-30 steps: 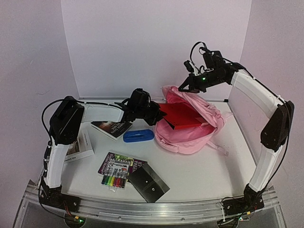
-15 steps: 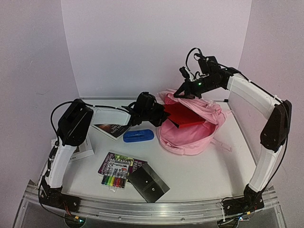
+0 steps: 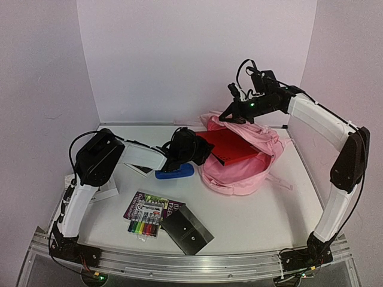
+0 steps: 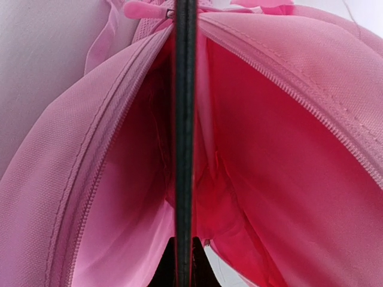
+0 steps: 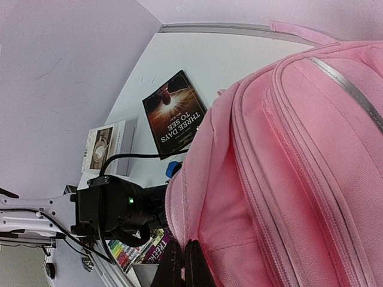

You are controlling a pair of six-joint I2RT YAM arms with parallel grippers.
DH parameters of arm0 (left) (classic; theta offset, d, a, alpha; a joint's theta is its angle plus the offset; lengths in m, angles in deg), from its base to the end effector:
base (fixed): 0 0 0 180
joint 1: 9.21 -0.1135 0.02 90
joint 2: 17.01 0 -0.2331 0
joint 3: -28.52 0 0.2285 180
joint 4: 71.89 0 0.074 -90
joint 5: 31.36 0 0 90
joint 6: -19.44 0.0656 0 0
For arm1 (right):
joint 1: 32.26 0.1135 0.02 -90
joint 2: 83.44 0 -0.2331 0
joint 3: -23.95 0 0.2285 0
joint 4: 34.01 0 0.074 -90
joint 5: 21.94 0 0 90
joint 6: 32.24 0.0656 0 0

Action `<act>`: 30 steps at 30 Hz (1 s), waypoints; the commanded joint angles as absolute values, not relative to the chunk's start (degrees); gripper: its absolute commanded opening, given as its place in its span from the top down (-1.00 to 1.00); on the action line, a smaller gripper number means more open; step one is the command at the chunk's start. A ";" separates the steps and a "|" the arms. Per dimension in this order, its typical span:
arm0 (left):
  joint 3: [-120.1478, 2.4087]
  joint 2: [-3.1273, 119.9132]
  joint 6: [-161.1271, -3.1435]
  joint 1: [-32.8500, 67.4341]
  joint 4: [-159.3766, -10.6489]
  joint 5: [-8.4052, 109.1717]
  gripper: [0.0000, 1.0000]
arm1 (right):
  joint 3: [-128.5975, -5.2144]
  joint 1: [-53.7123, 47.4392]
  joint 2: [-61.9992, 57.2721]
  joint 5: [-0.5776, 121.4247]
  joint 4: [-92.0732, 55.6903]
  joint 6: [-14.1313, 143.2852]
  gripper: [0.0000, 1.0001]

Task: Pack the student bag
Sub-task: Place the files in the student bag.

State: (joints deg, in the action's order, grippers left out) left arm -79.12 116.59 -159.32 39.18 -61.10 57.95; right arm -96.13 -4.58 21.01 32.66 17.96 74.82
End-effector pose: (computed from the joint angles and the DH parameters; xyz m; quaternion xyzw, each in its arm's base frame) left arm 0.3453 -0.3900 0.1458 -0.2706 0.7467 -0.5673 0.2175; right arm 0.3374 0.2199 0.3253 -0.2153 0.8338 0.4145 0.2944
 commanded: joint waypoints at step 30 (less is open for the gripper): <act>-79.01 115.37 -151.91 40.95 -57.60 64.80 -0.10 | -97.76 -4.80 11.66 26.25 7.49 78.39 1.00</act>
